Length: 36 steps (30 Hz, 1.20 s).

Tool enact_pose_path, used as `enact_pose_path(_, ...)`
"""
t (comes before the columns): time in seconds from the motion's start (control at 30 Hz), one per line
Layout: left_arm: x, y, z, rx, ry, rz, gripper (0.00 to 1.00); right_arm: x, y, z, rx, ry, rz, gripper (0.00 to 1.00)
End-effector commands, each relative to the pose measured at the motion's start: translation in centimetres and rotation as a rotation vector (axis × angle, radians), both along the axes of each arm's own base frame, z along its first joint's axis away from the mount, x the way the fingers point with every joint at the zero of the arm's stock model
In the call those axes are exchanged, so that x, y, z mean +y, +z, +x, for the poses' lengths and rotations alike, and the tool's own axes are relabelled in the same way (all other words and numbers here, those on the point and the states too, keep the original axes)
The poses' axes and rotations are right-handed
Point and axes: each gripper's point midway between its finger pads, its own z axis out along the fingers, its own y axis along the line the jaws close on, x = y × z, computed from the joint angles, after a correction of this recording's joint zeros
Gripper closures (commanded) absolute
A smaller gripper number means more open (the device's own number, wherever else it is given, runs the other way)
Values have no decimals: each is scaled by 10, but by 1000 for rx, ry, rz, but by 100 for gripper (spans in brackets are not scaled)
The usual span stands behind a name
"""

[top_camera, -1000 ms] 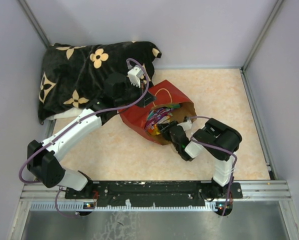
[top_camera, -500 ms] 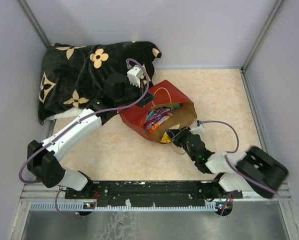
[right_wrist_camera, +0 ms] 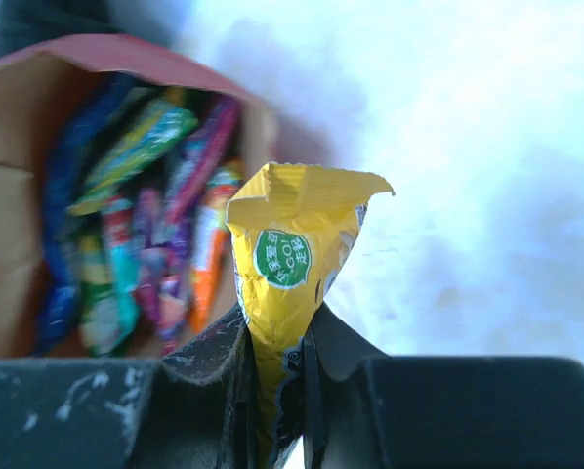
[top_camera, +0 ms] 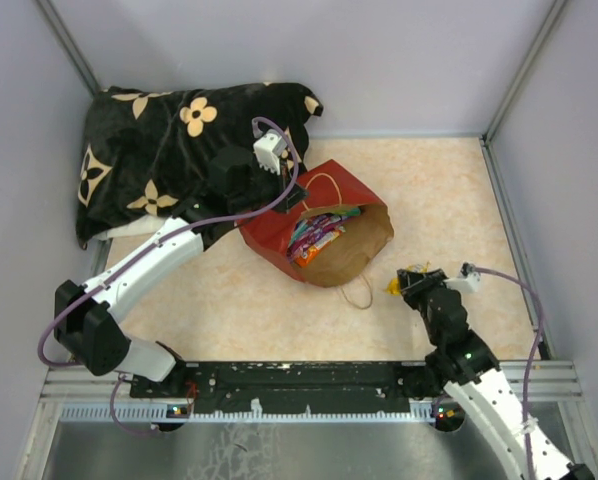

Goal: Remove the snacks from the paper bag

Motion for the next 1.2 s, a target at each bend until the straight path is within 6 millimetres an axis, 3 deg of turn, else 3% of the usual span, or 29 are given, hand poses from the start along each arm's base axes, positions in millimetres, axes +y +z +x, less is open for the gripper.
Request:
enact_pose_path(0.0, 2, 7, 2, -30, 7, -2, 100, -2, -58, -7, 230, 89, -74, 89)
enact_pose_path(0.07, 2, 4, 2, -32, 9, 3, 100, -1, -65, 2, 278, 129, -42, 90)
enact_pose_path(0.17, 2, 1, 3, -28, 12, 11, 100, -15, -63, 20, 277, 116, 7, 90)
enact_pose_path(0.3, 0, 2, 2, -24, -1, 7, 100, -52, -47, 41, 239, 15, 42, 88)
enact_pose_path(0.47, -1, 3, 1, -24, -8, 4, 100, -95, -44, 55, 217, -136, 79, 80)
enact_pose_path(0.73, -1, 0, 2, -18, -8, 13, 100, -115, -48, 65, 235, -181, 24, 75)
enact_pose_path(0.8, -1, 0, 3, -18, -4, 15, 100, -121, -44, 62, 223, -213, -1, 66)
enact_pose_path(0.97, -2, -4, 4, -5, -6, 20, 100, -135, -29, 48, 208, -312, -40, 12)
enact_pose_path(1.07, -3, -4, 4, 0, -8, 21, 100, -141, -17, 42, 199, -354, -68, 3)
enact_pose_path(1.17, -3, -4, 4, 3, -9, 20, 100, -149, -6, 37, 214, -392, -101, 1)
